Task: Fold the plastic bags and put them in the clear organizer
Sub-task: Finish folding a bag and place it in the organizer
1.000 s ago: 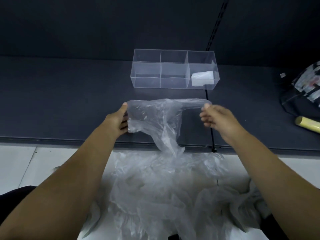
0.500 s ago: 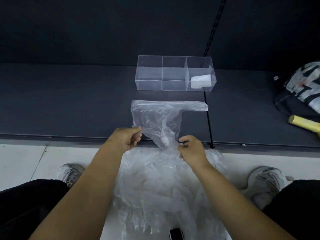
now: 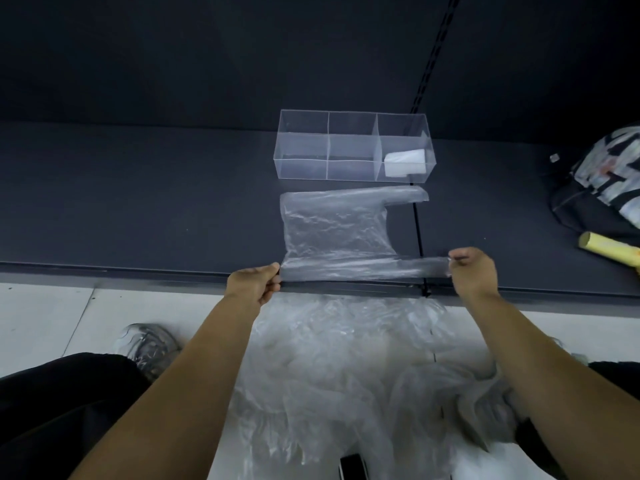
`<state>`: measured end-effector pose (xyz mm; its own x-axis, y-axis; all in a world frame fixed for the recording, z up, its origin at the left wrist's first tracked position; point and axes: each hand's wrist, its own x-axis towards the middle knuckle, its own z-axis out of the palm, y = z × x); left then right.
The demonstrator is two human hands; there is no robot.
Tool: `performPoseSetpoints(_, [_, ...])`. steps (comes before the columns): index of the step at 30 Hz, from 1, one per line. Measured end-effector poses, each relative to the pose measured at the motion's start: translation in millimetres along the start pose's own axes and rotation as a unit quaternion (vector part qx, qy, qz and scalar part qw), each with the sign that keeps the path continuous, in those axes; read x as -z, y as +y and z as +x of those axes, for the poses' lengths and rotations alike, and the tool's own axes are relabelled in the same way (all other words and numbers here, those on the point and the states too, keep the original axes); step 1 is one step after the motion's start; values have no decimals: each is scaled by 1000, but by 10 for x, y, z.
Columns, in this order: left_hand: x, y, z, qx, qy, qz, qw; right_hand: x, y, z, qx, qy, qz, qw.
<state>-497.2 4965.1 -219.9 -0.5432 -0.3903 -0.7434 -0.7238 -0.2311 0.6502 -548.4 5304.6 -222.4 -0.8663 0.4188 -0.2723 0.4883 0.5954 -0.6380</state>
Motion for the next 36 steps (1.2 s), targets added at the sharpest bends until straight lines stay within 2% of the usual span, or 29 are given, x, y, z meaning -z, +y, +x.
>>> performPoseSetpoints(3, [-35,-28,8,-30,41,39,998,31,68,36,-34,7,-49,998])
performPoseSetpoints(5, [-87,-10,16,-126,116,135,976,32,32,-4,-59,35,-81,994])
performPoseSetpoints(6, [-134,4,10,-192,159,202,947,8,-13,-36,-54,66,-104,991])
performPoseSetpoints(8, [-254,42,-8,-332,202,273,880,-112,-176,-137,20,134,-141,981])
performPoseSetpoints(9, [-336,59,-2,-394,191,297,848,-216,-294,-205,80,149,-143,975])
performPoseSetpoints(11, [-509,89,69,-467,127,375,791,-502,-565,-362,215,105,-113,964])
performPoseSetpoints(13, [-636,104,193,-470,73,469,744,-841,-831,-515,312,-11,-88,946])
performPoseSetpoints(15, [-670,82,357,-432,56,555,709,-1169,-1011,-600,352,-119,-93,924])
performPoseSetpoints(17, [-634,4,503,-408,50,619,669,-1395,-1031,-569,365,-156,-139,908])
performPoseSetpoints(19, [-590,-65,590,-416,51,646,638,-1460,-885,-462,370,-153,-219,890])
performPoseSetpoints(22, [-568,-100,648,-427,49,636,641,-1341,-544,-287,364,-128,-320,865])
performPoseSetpoints(26, [-567,-89,620,-427,47,637,641,-972,-248,1,273,-54,-356,892])
performPoseSetpoints(29, [-563,-16,593,-435,41,630,642,-795,-282,164,203,-18,-369,907])
performPoseSetpoints(30, [-579,36,592,-448,44,611,651,-813,-379,191,209,-9,-361,909])
performPoseSetpoints(32, [-659,161,616,-475,56,567,670,-970,-676,203,278,-16,-307,910])
performPoseSetpoints(34, [-762,275,675,-472,55,556,682,-1212,-997,174,356,-70,-263,894])
performPoseSetpoints(36, [-828,309,755,-442,49,588,676,-1421,-1177,153,386,-119,-265,875])
